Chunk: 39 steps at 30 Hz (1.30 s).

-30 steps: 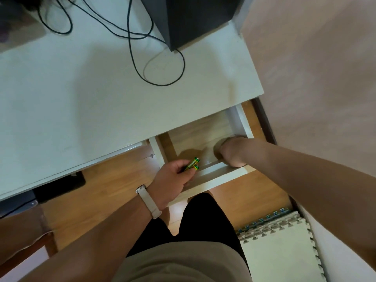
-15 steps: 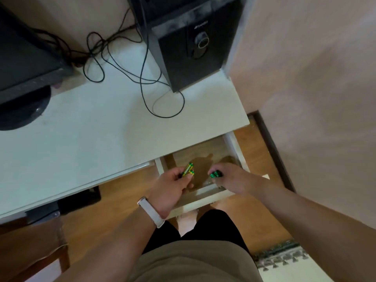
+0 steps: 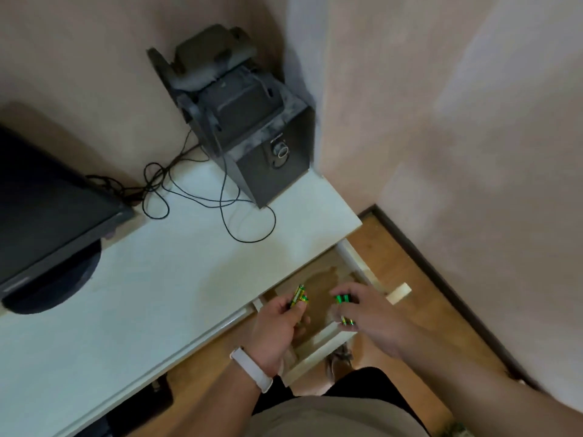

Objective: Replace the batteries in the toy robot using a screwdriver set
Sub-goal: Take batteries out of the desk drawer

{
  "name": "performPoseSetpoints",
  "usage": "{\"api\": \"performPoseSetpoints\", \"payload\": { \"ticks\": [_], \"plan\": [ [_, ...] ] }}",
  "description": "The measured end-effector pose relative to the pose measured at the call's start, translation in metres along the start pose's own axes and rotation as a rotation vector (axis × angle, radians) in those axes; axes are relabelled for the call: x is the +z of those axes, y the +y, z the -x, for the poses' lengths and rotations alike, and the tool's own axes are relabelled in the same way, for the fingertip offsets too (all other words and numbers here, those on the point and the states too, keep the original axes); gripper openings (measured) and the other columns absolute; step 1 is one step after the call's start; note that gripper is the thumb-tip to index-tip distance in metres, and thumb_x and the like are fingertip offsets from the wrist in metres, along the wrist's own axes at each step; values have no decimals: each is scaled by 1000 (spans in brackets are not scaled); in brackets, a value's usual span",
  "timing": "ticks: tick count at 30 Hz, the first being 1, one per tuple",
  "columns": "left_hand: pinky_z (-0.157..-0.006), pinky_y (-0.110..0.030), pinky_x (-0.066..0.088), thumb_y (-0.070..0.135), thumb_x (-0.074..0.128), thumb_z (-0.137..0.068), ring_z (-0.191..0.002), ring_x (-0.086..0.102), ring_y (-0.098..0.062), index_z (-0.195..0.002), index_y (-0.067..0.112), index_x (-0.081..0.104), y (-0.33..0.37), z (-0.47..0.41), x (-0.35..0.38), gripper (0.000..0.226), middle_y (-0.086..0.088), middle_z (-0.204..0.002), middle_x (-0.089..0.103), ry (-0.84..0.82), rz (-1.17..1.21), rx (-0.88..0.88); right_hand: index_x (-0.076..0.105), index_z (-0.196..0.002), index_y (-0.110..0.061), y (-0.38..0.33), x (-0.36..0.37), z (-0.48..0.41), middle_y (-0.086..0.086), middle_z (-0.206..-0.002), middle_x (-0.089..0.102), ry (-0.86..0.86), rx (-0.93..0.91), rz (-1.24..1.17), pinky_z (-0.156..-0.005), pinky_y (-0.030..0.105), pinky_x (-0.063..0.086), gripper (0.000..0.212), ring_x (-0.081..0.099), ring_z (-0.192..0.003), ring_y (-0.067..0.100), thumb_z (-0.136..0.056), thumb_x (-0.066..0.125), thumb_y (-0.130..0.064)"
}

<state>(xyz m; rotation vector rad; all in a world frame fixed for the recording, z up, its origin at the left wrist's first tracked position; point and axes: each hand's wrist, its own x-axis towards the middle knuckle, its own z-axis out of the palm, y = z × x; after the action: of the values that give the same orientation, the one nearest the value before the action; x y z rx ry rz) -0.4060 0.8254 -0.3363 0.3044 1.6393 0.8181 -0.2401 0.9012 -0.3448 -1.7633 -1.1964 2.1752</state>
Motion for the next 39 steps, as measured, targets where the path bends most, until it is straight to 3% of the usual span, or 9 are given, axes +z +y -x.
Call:
{"api": "performPoseSetpoints", "payload": {
  "ticks": [3, 7, 10, 13, 16, 23, 30, 35, 39],
  "plan": [
    [-64, -25, 51, 12, 56, -98, -72, 61, -13, -101, 10, 68, 6, -1, -8, 13, -1, -76, 64, -89, 21, 10, 66, -106, -18, -1, 15, 21, 13, -99, 61, 113, -39, -52, -67, 27, 57, 28, 65, -77, 18, -82, 66, -3],
    [-62, -26, 46, 11, 55, -98, -64, 56, -12, -91, 9, 65, 16, 6, -23, 13, -2, -71, 60, -215, -22, 56, 65, -102, -15, 4, 43, 55, 13, -101, 60, 284, -66, -148, -68, 26, 56, 21, 62, -79, 19, -87, 60, -2],
    [-62, -25, 48, 12, 57, -98, -71, 61, -12, -95, 11, 69, 20, 17, -36, 12, -1, -79, 65, -286, -32, 95, 64, -106, -13, 11, 69, 83, 11, -92, 65, 378, -90, -229, -73, 30, 58, 21, 64, -76, 17, -90, 58, -2],
    [-67, -27, 52, 15, 56, -99, -77, 64, -14, -96, 18, 70, 20, 35, -48, 14, -1, -85, 68, -359, -68, 102, 66, -105, -16, 16, 97, 112, 12, -98, 67, 450, -124, -271, -77, 34, 57, 19, 65, -79, 20, -91, 60, -4],
    [-79, -32, 57, 14, 54, -100, -80, 64, -16, -103, 13, 69, 15, 54, -54, 15, -5, -88, 66, -469, -89, 80, 67, -105, -18, 23, 124, 141, 13, -99, 68, 496, -172, -312, -71, 29, 55, 23, 65, -80, 20, -89, 61, -2],
    [-78, -31, 59, 15, 55, -99, -82, 65, -19, -111, 10, 68, -5, 88, -53, 18, -10, -96, 68, -637, -215, 111, 66, -105, -16, 55, 148, 194, 12, -96, 67, 628, -252, -442, -75, 32, 58, 29, 64, -78, 19, -85, 60, 4],
    [-77, -31, 57, 12, 55, -99, -82, 65, -18, -113, 13, 66, -30, 137, -14, 18, -11, -101, 66, -744, -347, 139, 66, -102, -18, 112, 138, 243, 11, -92, 68, 795, -304, -603, -74, 34, 57, 30, 64, -75, 20, -83, 59, 6],
    [-86, -37, 55, 9, 55, -98, -82, 65, -17, -110, 10, 68, -71, 206, 40, 17, -9, -95, 67, -884, -458, 140, 66, -99, -18, 177, 130, 307, 7, -87, 67, 946, -355, -749, -72, 32, 56, 32, 63, -74, 19, -82, 59, 8],
    [-73, -27, 55, 5, 54, -98, -76, 63, -16, -102, 6, 67, -127, 279, 87, 14, -9, -89, 65, -981, -521, 141, 63, -100, -14, 249, 125, 370, 6, -86, 66, 1056, -382, -866, -61, 24, 52, 30, 61, -70, 18, -84, 56, 10]
  ]
}}
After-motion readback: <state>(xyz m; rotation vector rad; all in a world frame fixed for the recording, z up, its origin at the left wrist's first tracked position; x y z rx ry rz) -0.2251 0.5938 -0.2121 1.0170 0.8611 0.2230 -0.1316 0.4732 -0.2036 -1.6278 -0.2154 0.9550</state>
